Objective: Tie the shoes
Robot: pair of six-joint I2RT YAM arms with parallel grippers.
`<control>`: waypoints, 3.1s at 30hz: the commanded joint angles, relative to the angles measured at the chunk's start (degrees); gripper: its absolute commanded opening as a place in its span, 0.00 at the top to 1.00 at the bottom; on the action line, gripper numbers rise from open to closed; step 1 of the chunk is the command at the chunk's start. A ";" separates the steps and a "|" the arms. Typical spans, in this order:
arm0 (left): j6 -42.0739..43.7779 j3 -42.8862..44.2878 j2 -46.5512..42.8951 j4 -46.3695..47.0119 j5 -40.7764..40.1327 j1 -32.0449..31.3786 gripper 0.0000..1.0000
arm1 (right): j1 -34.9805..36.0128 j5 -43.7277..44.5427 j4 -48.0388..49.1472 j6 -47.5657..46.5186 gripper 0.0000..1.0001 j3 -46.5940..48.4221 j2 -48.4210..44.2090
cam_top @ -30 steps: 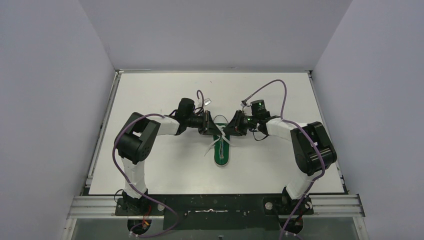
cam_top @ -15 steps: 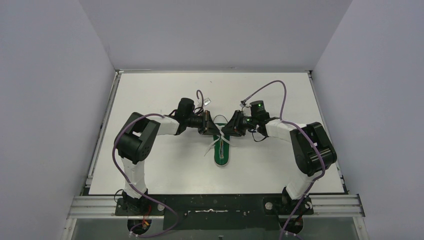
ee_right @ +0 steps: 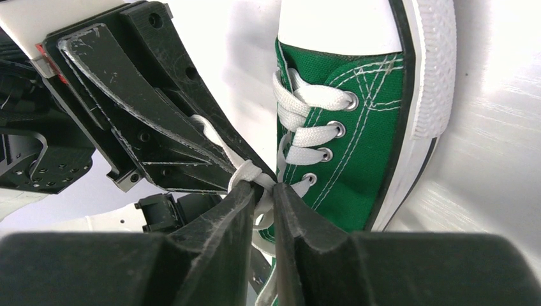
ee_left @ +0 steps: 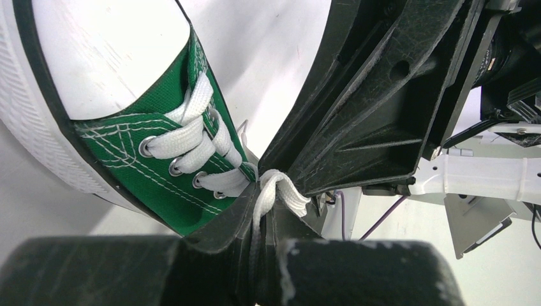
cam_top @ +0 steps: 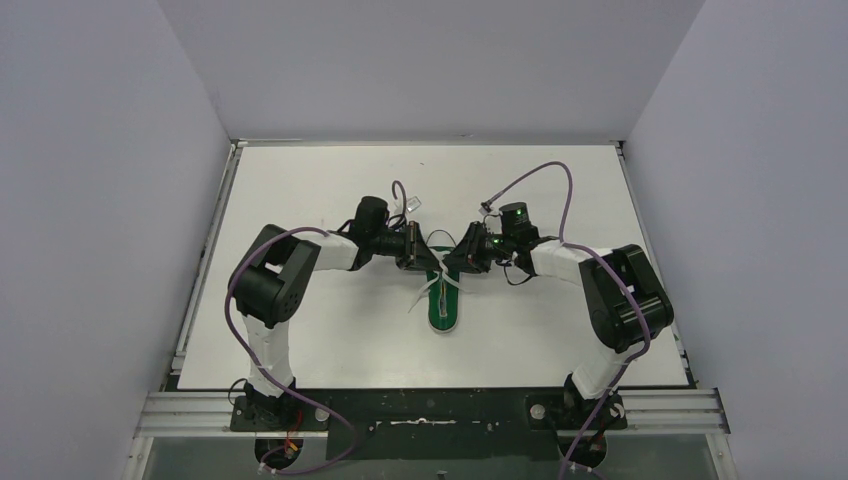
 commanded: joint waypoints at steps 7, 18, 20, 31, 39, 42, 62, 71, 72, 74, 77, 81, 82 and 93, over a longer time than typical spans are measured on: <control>0.38 -1.07 -3.43 4.39 -1.02 0.32 0.92 | 1.56 3.22 -5.92 -5.17 1.00 2.28 -5.10; 3.59 -3.71 -7.78 1.81 -2.50 2.30 0.48 | 1.44 5.46 -15.39 -13.11 1.00 5.92 -6.92; 3.60 -2.28 -7.54 1.60 -2.68 2.46 0.44 | 1.49 5.17 -15.57 -13.31 1.00 6.17 -6.89; 3.94 6.34 -2.87 -2.63 -2.48 2.17 0.39 | 1.59 4.32 -15.18 -13.51 1.00 6.54 -6.80; 8.11 6.74 -3.27 -9.86 -1.89 2.11 0.79 | 1.75 6.14 -18.21 -15.56 1.00 9.27 -7.15; 8.79 5.26 -4.35 -10.39 -1.41 2.25 0.91 | 1.84 6.94 -19.96 -16.26 1.00 10.82 -6.86; 7.46 -7.29 -14.44 -16.97 -11.69 2.30 1.00 | 6.23 37.47 -31.29 -19.96 1.00 14.86 -6.19; 6.55 -9.02 -15.31 -15.57 -13.00 2.39 1.00 | 5.20 36.26 -28.28 -20.07 1.00 11.56 -6.65; 6.51 -8.67 -15.61 -15.68 -12.83 2.45 1.00 | 4.93 36.53 -28.55 -20.36 1.00 11.75 -6.83; 6.67 -8.22 -16.47 -15.54 -12.93 2.71 1.00 | 4.04 36.00 -29.47 -20.71 1.00 12.44 -6.42; 6.90 -7.16 -17.75 -16.32 -13.18 3.02 1.00 | 2.41 33.76 -28.81 -21.10 1.00 12.43 -6.45; 8.27 -5.12 -19.50 -18.82 -13.21 3.35 1.00 | 0.70 29.29 -28.10 -21.80 1.00 13.28 -5.75; 8.86 -4.52 -19.86 -19.36 -13.10 3.33 1.00 | 0.39 28.11 -28.10 -22.01 1.00 13.63 -5.52; 8.68 -2.02 -19.40 -18.65 -9.73 3.15 1.00 | 0.03 20.73 -26.45 -21.84 1.00 15.42 -2.82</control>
